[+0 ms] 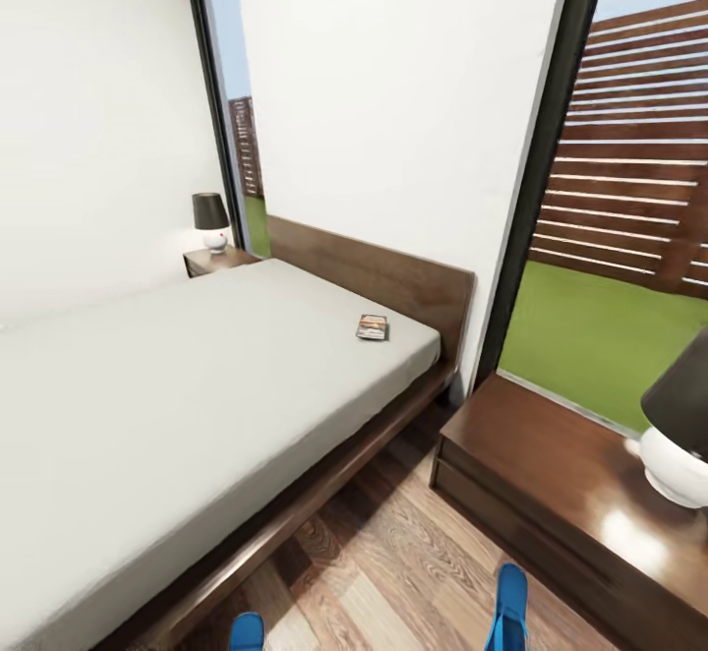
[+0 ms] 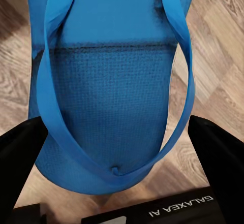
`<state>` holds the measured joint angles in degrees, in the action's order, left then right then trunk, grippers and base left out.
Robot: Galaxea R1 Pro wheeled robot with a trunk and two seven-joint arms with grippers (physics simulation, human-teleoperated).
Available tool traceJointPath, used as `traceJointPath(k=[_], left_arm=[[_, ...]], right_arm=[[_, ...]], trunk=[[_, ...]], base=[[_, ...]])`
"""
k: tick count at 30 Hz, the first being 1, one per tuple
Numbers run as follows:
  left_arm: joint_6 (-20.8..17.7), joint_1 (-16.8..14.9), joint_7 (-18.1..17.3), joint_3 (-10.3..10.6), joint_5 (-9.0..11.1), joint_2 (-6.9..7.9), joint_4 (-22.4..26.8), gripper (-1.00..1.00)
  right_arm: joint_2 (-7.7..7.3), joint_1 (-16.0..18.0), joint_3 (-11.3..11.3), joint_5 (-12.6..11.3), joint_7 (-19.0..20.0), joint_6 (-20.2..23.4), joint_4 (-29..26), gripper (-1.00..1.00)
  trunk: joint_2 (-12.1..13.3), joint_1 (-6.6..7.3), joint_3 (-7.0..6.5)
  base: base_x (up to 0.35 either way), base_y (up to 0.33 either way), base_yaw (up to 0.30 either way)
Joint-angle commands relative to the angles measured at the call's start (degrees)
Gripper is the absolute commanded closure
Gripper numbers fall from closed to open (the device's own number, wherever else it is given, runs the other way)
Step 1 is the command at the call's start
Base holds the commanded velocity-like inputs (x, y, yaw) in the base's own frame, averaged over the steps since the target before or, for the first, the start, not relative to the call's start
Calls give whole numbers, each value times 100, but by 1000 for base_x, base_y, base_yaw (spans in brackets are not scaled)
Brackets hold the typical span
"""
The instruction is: In the bedroom, move the book from the bed onto either nightstand, and place the two sandals side by side next to the bed.
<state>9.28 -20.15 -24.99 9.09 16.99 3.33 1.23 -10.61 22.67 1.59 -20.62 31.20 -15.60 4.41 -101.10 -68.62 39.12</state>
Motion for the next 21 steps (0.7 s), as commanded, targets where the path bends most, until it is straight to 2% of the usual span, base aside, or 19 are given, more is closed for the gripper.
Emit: traceJointPath(k=[1, 11, 21], left_arm=[[24, -5, -18, 49, 50, 1, -9, 100], [21, -5, -16, 49, 50, 1, -9, 100], [22, -5, -18, 49, 50, 1, -9, 100]], right_arm=[[-2, 9, 19, -21, 35, -30, 25, 100], [-2, 9, 18, -21, 35, -28, 25, 100], [-2, 8, 19, -21, 35, -29, 25, 100]], trunk=[[-3, 1, 5], [-3, 1, 5], [-3, 1, 5]], base=[[0, 0, 293], [0, -91, 293], [0, -9, 292]])
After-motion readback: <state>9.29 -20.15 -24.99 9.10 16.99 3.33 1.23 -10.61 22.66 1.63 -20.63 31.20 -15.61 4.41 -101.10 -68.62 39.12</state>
